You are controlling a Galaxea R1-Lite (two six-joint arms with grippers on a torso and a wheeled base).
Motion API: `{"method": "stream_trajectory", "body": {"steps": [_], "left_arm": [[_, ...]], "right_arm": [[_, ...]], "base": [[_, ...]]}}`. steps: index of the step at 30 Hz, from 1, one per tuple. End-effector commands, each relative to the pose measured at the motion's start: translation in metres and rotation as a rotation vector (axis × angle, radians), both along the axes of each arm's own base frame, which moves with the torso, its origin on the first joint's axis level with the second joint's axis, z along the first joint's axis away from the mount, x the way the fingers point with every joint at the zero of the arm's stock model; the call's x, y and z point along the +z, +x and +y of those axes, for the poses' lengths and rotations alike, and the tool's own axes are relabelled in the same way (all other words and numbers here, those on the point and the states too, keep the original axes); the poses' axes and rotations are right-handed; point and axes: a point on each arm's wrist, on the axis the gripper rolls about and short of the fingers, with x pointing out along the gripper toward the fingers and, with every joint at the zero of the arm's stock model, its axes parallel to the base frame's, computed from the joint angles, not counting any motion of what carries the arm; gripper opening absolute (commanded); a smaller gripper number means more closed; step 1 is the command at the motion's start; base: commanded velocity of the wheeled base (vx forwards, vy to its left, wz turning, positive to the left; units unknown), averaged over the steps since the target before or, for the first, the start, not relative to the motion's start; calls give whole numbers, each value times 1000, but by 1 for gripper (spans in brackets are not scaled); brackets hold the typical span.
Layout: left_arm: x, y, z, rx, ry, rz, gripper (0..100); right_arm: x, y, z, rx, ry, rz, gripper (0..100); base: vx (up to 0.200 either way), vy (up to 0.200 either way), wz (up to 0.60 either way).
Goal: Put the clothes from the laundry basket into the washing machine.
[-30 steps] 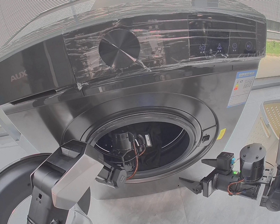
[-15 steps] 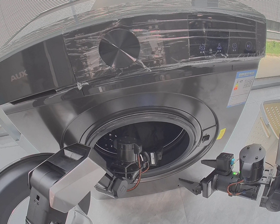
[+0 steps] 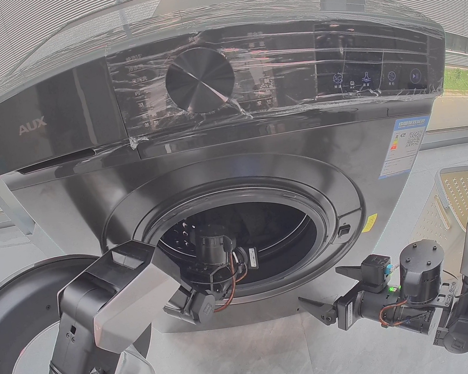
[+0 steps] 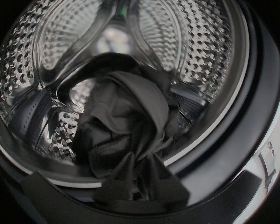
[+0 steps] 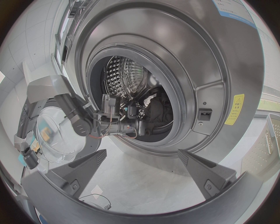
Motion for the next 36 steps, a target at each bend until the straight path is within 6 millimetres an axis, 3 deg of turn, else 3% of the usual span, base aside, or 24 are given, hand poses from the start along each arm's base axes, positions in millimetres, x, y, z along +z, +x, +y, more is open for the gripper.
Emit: {"method": "stream_trajectory", "body": {"steps": [1, 6, 17, 24, 25, 33, 36], "left_arm": [[25, 19, 1, 39, -57, -94, 0], [36, 31, 5, 73, -82, -145, 0], [32, 55, 4, 123, -130, -204, 0], [30, 55, 5, 124, -124, -198, 0], [30, 55, 5, 124, -124, -198, 100], [19, 46, 4, 122, -114, -126, 100], [25, 36, 5, 106, -100, -95, 100]], "right_arm": [[1, 0, 0, 0, 7, -8, 100], [1, 0, 1, 1, 8, -9, 100], [1, 0, 1, 3, 7, -8, 100], [1, 0, 1, 1, 7, -8, 100], [1, 1, 0, 0, 7, -8, 100], [1, 1, -1, -5, 6, -7, 100], [1, 1, -1, -6, 6, -7, 100]], "base": [[0, 0, 0], [0, 0, 0], [0, 0, 0], [0, 0, 0], [0, 0, 0], [0, 0, 0], [0, 0, 0]]}}
